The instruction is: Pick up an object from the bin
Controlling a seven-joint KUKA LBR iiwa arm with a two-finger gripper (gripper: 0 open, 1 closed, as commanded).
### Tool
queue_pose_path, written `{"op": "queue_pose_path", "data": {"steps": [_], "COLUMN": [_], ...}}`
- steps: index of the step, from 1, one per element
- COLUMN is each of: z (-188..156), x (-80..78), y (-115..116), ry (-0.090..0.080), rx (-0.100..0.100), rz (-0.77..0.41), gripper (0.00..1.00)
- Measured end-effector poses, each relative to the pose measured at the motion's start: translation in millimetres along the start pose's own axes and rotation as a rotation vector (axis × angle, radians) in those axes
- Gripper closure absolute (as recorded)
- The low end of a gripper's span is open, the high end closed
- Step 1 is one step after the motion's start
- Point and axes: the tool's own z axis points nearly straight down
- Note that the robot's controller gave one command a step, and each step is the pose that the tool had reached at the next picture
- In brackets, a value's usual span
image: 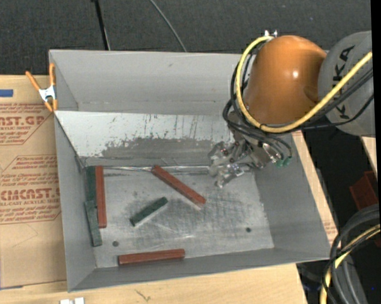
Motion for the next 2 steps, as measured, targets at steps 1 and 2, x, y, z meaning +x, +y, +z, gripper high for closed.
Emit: {"op": "queue_pose_path", "data": {"steps": [1, 2], "z": [81.7, 81.5], "x": [-23.8, -24.0], "y": [-14.5, -14.5], "ry": [0.001, 0.001], "rx": [-0.001, -0.001], "rz": [0.017, 0.018], "gripper": [0.00, 0.00]}}
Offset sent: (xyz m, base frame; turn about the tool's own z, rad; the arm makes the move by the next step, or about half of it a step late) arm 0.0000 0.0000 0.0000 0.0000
